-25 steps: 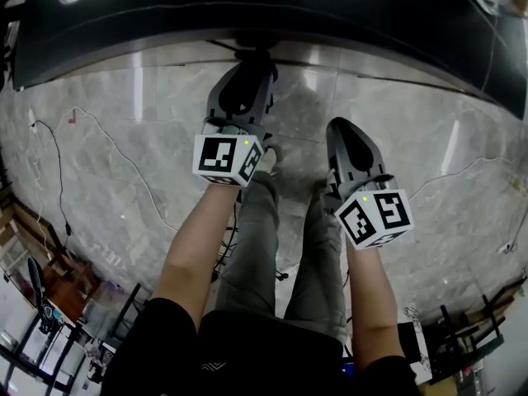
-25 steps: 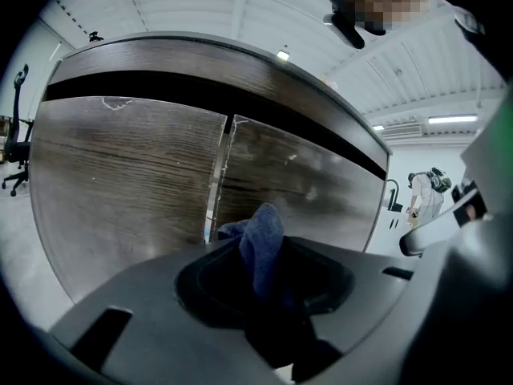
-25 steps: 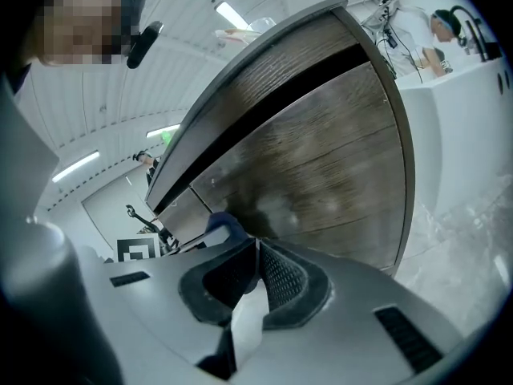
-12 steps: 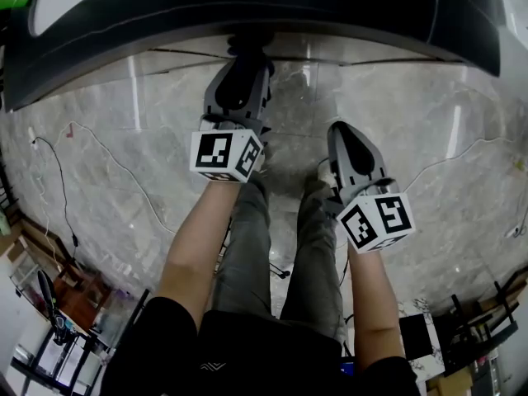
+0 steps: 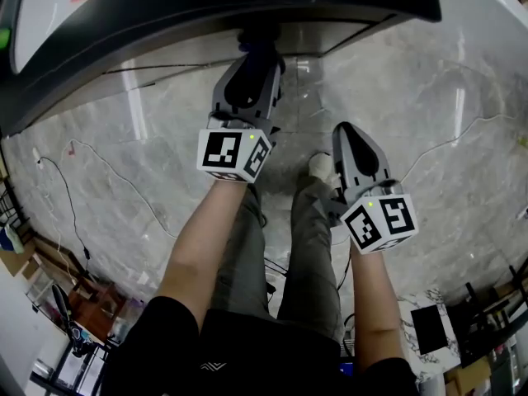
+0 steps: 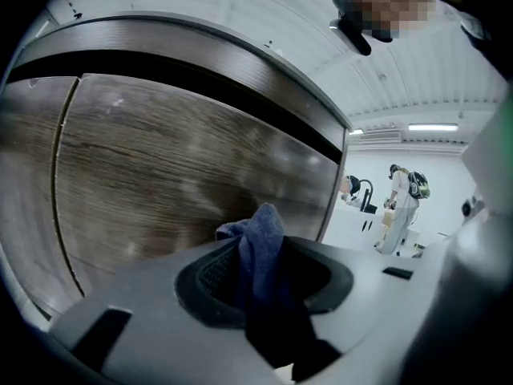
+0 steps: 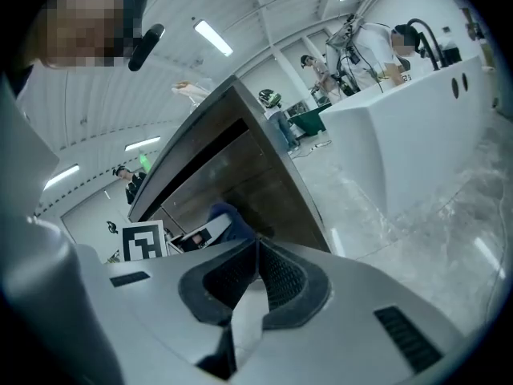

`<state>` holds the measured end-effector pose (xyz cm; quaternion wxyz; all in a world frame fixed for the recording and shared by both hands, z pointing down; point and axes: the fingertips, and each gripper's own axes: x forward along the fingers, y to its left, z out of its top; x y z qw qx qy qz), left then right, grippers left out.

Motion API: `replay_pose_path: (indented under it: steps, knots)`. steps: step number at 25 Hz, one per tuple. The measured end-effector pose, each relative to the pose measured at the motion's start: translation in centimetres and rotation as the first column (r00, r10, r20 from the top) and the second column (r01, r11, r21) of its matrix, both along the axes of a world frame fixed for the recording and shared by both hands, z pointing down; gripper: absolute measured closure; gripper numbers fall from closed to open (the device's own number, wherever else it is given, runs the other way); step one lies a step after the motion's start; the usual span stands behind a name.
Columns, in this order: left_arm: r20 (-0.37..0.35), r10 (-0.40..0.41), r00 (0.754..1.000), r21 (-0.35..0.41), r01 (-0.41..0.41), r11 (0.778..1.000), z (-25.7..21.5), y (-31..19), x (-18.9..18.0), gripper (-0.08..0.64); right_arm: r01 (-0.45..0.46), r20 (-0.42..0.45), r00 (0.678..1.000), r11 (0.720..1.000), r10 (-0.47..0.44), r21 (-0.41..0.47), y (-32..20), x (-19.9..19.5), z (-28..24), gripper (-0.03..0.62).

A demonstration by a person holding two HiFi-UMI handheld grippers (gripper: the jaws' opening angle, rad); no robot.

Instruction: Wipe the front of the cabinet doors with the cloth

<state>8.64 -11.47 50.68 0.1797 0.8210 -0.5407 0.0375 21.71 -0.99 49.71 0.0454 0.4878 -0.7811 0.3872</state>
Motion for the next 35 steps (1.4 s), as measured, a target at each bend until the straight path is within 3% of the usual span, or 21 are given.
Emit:
replay_pose_path:
  steps: [10,17,23,35]
  knots:
    - [-0.018,0.093,0.996,0.012,-0.093,0.996,-0.2,-0.4,8.0,0.426,-0.076,0.005,0.997,0.997,0.076,-0.009,1.0,5.9,0.5,0.554]
    - [-0.018,0.131,0.991,0.002,-0.131,0.991,-0.2,1.1,9.8,0.426,-0.092,-0.012,0.996,0.996,0.092,-0.008,1.2,8.2,0.7,0.554]
    - [0.001,0.098,0.995,-0.011,-0.098,0.995,-0.1,2.3,6.5,0.426,-0.074,-0.01,0.997,0.997,0.074,0.006,0.6,6.4,0.2,0.554]
    - [0.049,-0.057,0.997,-0.044,0.06,0.997,1.7,4.1,-5.4,0.426,0.065,-0.007,0.998,0.998,-0.065,-0.004,-0.1,-3.1,0.8,0.554]
